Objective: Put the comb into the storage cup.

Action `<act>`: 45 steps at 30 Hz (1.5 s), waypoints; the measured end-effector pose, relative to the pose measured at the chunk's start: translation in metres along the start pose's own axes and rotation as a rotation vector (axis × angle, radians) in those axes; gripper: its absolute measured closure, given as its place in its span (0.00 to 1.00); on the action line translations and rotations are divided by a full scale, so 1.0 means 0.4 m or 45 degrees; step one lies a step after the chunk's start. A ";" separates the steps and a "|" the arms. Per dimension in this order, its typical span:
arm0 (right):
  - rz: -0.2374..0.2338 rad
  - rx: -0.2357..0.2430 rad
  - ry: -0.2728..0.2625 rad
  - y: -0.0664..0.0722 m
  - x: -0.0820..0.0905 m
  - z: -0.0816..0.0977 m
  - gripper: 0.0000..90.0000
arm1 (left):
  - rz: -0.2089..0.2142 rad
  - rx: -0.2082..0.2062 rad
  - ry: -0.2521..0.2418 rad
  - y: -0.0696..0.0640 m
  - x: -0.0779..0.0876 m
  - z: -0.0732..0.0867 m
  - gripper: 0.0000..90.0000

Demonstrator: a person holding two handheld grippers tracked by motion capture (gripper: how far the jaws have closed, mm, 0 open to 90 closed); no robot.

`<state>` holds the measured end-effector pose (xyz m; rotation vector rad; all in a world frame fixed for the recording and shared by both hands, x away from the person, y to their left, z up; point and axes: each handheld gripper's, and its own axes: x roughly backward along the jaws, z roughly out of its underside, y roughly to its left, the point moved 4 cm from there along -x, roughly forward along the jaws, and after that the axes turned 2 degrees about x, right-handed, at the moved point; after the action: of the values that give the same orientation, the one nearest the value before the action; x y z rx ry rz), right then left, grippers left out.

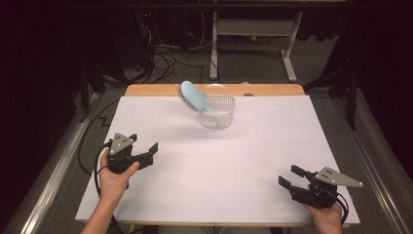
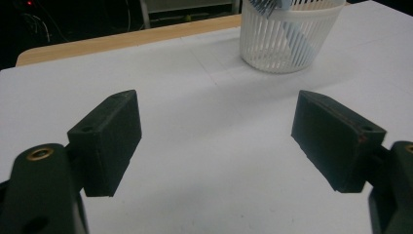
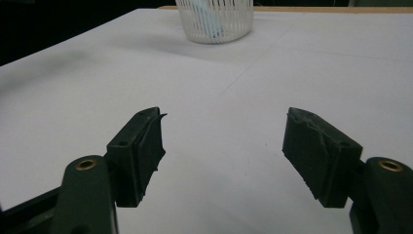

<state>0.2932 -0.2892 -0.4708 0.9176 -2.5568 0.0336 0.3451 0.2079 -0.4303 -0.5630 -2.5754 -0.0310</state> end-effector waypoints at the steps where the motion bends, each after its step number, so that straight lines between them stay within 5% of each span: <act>1: 0.000 -0.002 0.000 0.000 0.000 0.000 0.35 | -0.004 -0.001 -0.004 0.003 0.003 0.001 0.21; 25: 0.005 -0.010 -0.005 -0.005 0.000 -0.001 0.35 | -0.048 0.050 -0.039 0.047 0.041 0.038 0.21; 45: 0.014 -0.029 -0.004 -0.011 0.000 0.001 0.35 | -0.047 0.089 -0.060 0.058 0.033 0.087 0.20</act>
<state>0.2956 -0.2929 -0.4717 0.8954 -2.5599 0.0059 0.3275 0.2385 -0.4563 -0.4956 -2.6214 0.0606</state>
